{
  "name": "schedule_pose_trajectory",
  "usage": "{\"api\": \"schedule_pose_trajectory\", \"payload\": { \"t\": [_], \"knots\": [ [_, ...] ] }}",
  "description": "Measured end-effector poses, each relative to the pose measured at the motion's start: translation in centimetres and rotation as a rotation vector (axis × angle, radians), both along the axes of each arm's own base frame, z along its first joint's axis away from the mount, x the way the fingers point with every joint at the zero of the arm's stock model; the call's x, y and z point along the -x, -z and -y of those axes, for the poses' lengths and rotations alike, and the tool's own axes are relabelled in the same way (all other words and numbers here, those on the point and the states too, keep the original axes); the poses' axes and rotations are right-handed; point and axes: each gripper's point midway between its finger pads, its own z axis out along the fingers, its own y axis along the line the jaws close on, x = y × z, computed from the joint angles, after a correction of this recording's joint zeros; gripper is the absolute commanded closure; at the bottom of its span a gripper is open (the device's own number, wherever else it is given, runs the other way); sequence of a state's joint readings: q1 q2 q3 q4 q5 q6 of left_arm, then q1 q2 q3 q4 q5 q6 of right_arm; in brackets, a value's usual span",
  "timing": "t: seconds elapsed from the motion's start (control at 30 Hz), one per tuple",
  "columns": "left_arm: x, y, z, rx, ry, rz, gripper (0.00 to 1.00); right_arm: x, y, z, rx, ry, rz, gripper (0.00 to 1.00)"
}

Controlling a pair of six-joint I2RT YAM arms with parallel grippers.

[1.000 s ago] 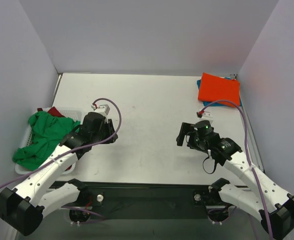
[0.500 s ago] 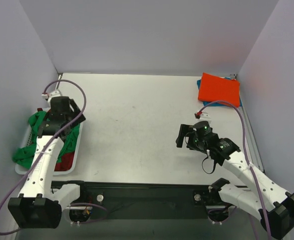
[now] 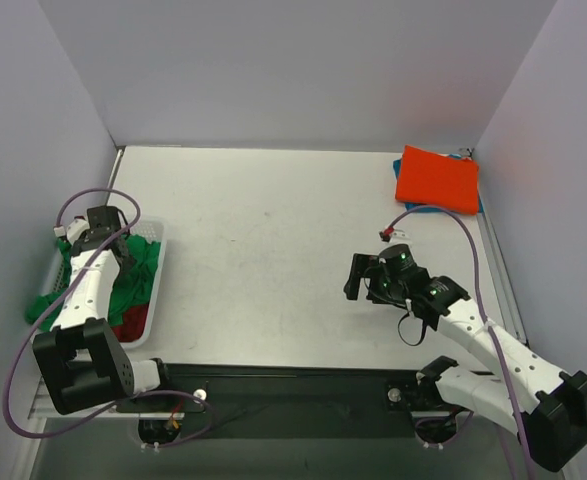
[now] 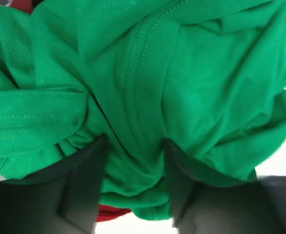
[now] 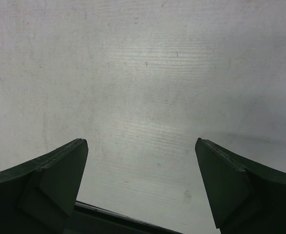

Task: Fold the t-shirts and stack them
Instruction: Grab crumpled tshirt from bin with the left arm

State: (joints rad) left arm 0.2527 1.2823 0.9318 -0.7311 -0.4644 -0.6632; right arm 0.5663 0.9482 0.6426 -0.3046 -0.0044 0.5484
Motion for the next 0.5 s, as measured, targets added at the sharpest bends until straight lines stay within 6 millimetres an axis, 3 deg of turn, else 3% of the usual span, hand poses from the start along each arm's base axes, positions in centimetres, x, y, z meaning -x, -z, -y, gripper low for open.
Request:
{"api": "schedule_pose_trajectory", "payload": {
  "t": [0.07, 0.1, 0.17, 0.33, 0.4, 0.5],
  "knots": [
    [0.1, 0.4, -0.2, -0.002, -0.017, -0.014, 0.58, 0.1, 0.2, -0.1, -0.004, -0.006, -0.005, 0.00],
    [0.1, 0.5, -0.3, -0.001, -0.026, -0.015, 0.81, 0.2, 0.3, -0.1, -0.006, -0.009, -0.008, 0.00],
    [0.1, 0.6, -0.3, 0.003, -0.036, -0.013, 0.98, 0.3, 0.5, -0.2, -0.008, -0.013, -0.013, 0.00],
    [0.3, -0.9, 0.1, 0.011, -0.012, 0.037, 1.00, 0.6, 0.4, -0.2, -0.018, -0.019, -0.011, 0.00],
    [0.4, -2.9, 0.5, 0.010, 0.009, 0.101, 1.00, 0.6, 0.4, -0.3, -0.022, -0.022, -0.009, 0.00],
    [0.3, -7.4, 1.3, 0.002, 0.053, 0.246, 1.00, 0.7, 0.3, -0.4, -0.028, -0.028, -0.013, 0.00]
  ]
}}
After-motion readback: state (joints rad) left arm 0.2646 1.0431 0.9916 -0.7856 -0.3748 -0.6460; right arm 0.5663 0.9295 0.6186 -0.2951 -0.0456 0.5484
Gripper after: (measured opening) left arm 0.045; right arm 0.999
